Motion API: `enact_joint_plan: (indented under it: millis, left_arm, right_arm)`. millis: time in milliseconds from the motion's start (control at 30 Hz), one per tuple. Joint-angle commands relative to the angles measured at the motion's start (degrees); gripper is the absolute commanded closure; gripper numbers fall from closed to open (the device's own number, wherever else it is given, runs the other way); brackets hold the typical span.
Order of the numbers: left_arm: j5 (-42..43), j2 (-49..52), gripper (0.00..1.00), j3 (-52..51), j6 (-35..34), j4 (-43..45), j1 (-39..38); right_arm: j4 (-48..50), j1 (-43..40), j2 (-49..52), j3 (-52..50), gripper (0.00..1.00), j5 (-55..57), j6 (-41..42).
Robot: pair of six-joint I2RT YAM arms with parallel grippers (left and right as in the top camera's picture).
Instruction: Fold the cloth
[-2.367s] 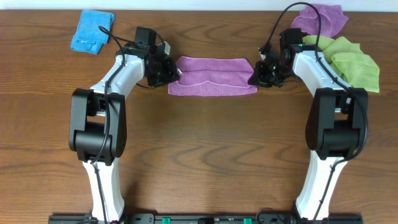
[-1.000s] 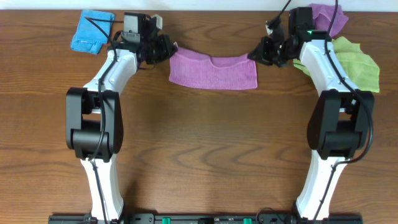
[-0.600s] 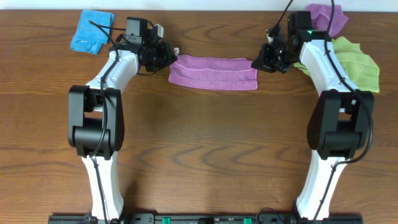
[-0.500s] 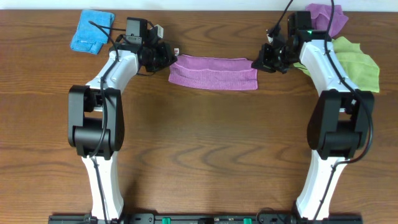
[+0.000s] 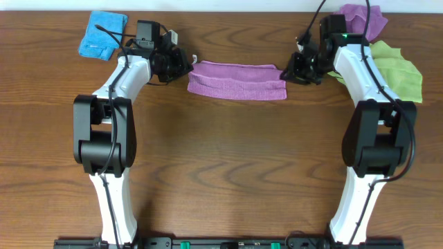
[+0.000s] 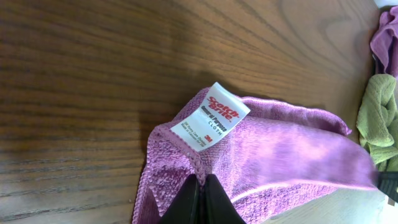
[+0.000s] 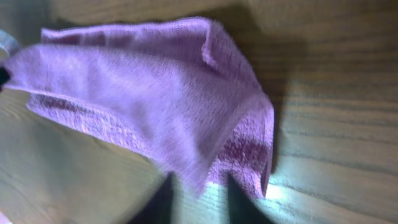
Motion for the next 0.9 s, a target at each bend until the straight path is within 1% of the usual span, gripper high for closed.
enact_joint_plan:
  millis: [0, 33, 67, 100, 133, 167, 300, 367, 400, 433, 467, 500, 533, 567, 600, 700, 867]
  left_arm:
    - [0.31, 0.39, 0.76, 1.11, 1.07, -0.26, 0.24]
    - [0.55, 0.37, 0.57, 1.11, 1.11, -0.35, 0.24]
    - [0.79, 0.37, 0.51, 1.11, 1.11, -0.44, 0.24]
    - [1.42, 0.33, 0.46, 1.11, 1.27, -0.46, 0.24]
    - [1.79, 0.26, 0.39, 1.11, 1.33, -0.46, 0.24]
    - [1.79, 0.17, 0.37, 1.11, 1.36, -0.48, 0.24]
    - [1.77, -0.70, 0.39, 1.11, 3.74, -1.09, 0.24]
    - [1.79, -1.62, 0.41, 1.11, 5.40, -1.60, 0.22]
    - [1.77, -2.14, 0.43, 1.11, 6.08, -1.86, 0.17]
    - [1.79, -2.75, 0.45, 1.11, 6.80, -1.99, 0.07]
    - [1.79, -3.37, 0.53, 1.11, 7.32, -2.16, -0.17]
    - [1.75, -3.91, 0.68, 1.11, 8.15, -2.32, -0.42]
    - [1.55, -4.72, 0.81, 1.11, 9.90, -2.56, -0.83]
    - [0.83, -5.31, 0.91, 1.11, 11.34, -2.84, -1.29]
    - [-0.28, -5.70, 0.94, 1.11, 12.24, -3.06, -1.70]
    - [-7.61, -6.84, 0.94, 1.11, 14.91, -4.20, -3.76]
    - [-24.74, -6.93, 0.94, 1.09, 17.92, -6.56, -8.31]
  right_arm:
    - [-0.68, -0.61, 0.92, 0.87, 0.32, -0.04, -2.91]
    - [-0.81, -0.61, 0.94, 0.87, 0.27, 0.17, -3.04]
    - [-0.87, -0.66, 0.92, 0.87, 0.27, 0.48, -3.04]
    - [-0.90, -0.70, 0.92, 0.87, 0.27, 0.87, -3.02]
    - [-0.90, -0.72, 0.92, 0.87, 0.27, 1.11, -3.04]
    - [-0.87, -0.76, 0.92, 0.87, 0.26, 1.25, -3.04]
    - [-0.85, -1.22, 0.92, 0.87, 0.25, 1.22, -3.04]
    - [-0.90, -1.49, 0.92, 0.87, 0.26, 1.20, -3.04]
    - [-0.87, -1.66, 0.92, 0.87, 0.29, 1.18, -3.04]
    - [-0.87, -1.75, 0.92, 0.87, 0.36, 1.18, -3.04]
    - [-0.85, -1.77, 0.92, 0.87, 0.61, 1.05, -3.04]
    - [-0.85, -1.77, 0.90, 0.90, 0.85, 0.98, -3.04]
    - [-0.90, -1.77, 0.87, 0.94, 0.99, 0.98, -3.02]
    - [-0.85, -1.75, 0.81, 0.96, 0.99, 0.98, -3.02]
    - [-0.85, -1.66, 0.79, 1.11, 0.99, 1.01, -3.02]
    - [-0.85, -1.60, 0.79, 2.08, 0.98, 1.01, -3.02]
    - [-0.85, -1.25, 0.79, 3.91, 0.98, 1.88, -2.99]
